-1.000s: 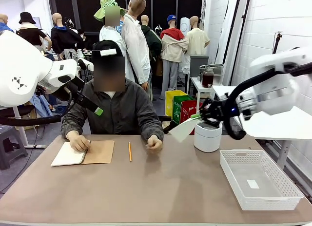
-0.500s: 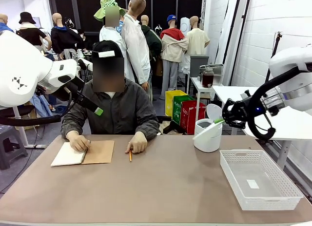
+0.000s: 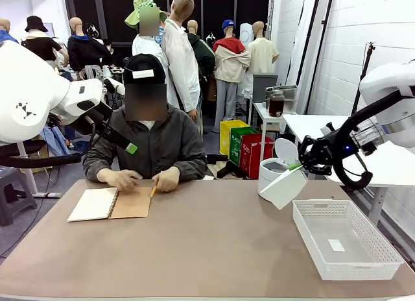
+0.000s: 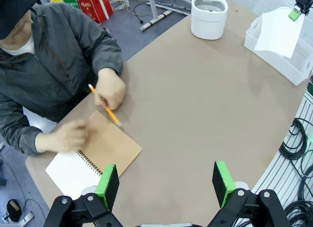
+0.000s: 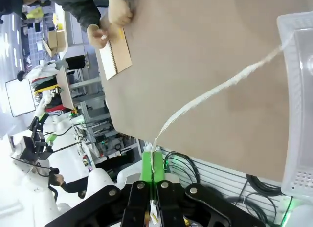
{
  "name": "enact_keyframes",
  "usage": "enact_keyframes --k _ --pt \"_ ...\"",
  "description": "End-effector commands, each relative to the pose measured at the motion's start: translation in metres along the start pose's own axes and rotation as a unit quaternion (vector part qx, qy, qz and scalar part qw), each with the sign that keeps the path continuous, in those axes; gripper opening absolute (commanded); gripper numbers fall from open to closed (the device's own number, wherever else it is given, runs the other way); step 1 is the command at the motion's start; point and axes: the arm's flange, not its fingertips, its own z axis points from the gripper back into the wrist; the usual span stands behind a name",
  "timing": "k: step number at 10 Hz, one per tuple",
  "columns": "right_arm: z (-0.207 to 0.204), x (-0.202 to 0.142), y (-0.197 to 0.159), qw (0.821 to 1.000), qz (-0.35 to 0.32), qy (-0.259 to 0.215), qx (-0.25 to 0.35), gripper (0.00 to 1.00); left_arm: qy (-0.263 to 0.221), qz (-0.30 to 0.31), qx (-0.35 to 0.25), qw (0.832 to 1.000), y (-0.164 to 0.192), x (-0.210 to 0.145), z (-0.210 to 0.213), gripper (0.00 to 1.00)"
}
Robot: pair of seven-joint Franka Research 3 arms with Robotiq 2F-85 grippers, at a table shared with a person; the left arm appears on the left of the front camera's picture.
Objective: Sort the paper based on its condition.
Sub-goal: If a person hands you a paper, place it in the Organizing basket , and if it's crumpled, put it in the Trash can.
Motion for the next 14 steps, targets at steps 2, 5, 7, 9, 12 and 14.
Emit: enact_keyframes --k 2,5,7,9,12,14 --pt "0.004 0.0 0.001 1.0 0.015 -0.006 -0.018 0.0 0.001 0.001 -0.003 1.0 0.002 0.001 0.001 1.0" --pt "0.025 0.005 -0.022 1.0 0.015 -0.015 -0.019 0.0 0.001 0.001 -0.003 1.0 0.002 0.001 0.001 1.0" --pt "0.033 0.014 -0.036 1.0 0.011 -0.012 -0.02 0.0 0.001 0.001 -0.003 1.0 0.002 0.001 0.001 1.0" --pt "0.036 0.021 -0.049 0.999 0.014 -0.004 -0.035 0.0 0.001 0.001 -0.003 1.0 0.002 0.001 0.001 1.0" --pt "0.032 0.033 -0.076 0.998 -0.01 0.009 -0.053 0.0 0.001 0.001 -0.003 1.0 0.002 0.001 0.001 1.0" --pt "0.041 0.031 -0.089 0.998 -0.025 0.007 -0.065 0.0 0.001 0.001 -0.003 1.0 0.002 0.001 0.001 1.0"
